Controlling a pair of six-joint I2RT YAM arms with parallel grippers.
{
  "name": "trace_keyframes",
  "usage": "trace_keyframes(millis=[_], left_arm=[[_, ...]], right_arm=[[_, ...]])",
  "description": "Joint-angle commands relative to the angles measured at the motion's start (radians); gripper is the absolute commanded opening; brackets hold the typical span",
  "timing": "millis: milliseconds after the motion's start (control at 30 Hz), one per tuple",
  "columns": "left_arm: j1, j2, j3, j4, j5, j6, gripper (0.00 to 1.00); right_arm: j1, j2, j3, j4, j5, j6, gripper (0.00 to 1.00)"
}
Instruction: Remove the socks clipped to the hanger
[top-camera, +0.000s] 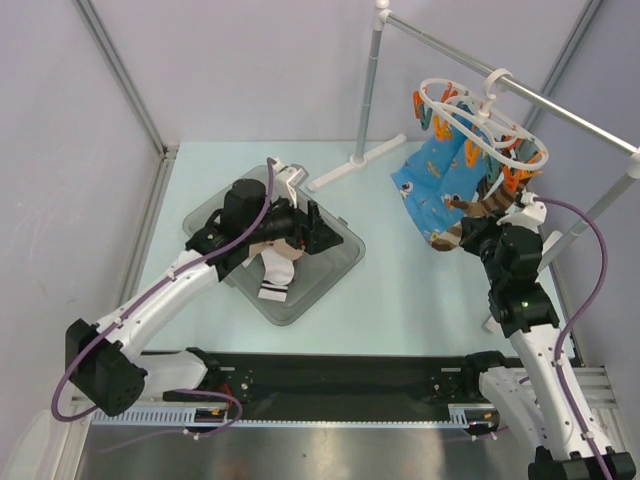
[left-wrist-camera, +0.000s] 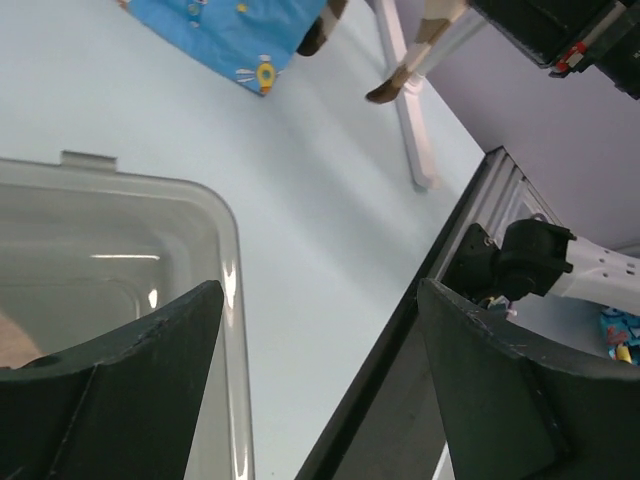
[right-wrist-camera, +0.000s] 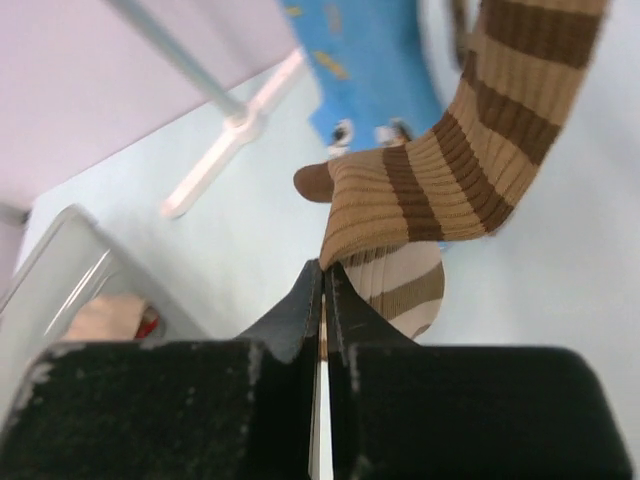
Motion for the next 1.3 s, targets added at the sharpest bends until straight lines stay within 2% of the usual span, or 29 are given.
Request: trace_keyframes(millis=[0,167,333,600,767,833,967,1000,1033,1067,1133,1200,1267], left_arm=[[-0.056,0.009,0.054,0.111,0.023,-0.014,0.84],[-0.124,0.054,0.035,0.305,0.042,0.040,0.84],[-0.211,0.143,0.081,0.408,0.017,0.101,0.84],[-0.346,0.377,0.343,0.310,-0.110,0.205,0.84],[-0.403,0.468,0.440,0.276,-0.150,0.244,0.84],[-0.423,0.508,0.483,0.254,-0.173,0.256,0.80],[-0.433,0.557,0.537,0.220,-0.175,0.255,0.58],[-0.435,0.560,0.546,0.218,-0.175,0.252,0.48],[-0.437,0.563,0.543,0.220,-0.178,0.249,0.44],[-0.437,0.560,0.540,0.223,-0.182,0.247,0.33],[-0.437,0.555,0.537,0.218,-0.188,0.245,0.21],[-0.437,0.551,0.541,0.212,-0.199,0.242,0.07],[-0.435,0.549,0.551,0.203,-0.213,0.227,0.00]], right_arm=[[0.067,-0.020,0.088,-0.111,-0.113,0.001,0.00],[0.112,-0.038,0.139,-0.151,-0.221,-0.002,0.00],[0.113,-0.048,0.192,-0.188,-0.277,0.018,0.00],[0.113,-0.072,0.205,-0.212,-0.303,0.079,0.00],[0.112,-0.092,0.191,-0.212,-0.311,0.148,0.00],[0.113,-0.107,0.186,-0.209,-0.306,0.163,0.00],[0.112,-0.114,0.185,-0.203,-0.295,0.189,0.00],[0.113,-0.114,0.186,-0.202,-0.297,0.192,0.00],[0.115,-0.109,0.188,-0.203,-0.298,0.195,0.00],[0.115,-0.109,0.189,-0.203,-0.297,0.197,0.00],[0.113,-0.104,0.197,-0.203,-0.305,0.197,0.00],[0.112,-0.097,0.209,-0.220,-0.303,0.167,0.22],[0.113,-0.088,0.251,-0.278,-0.254,0.137,0.37]])
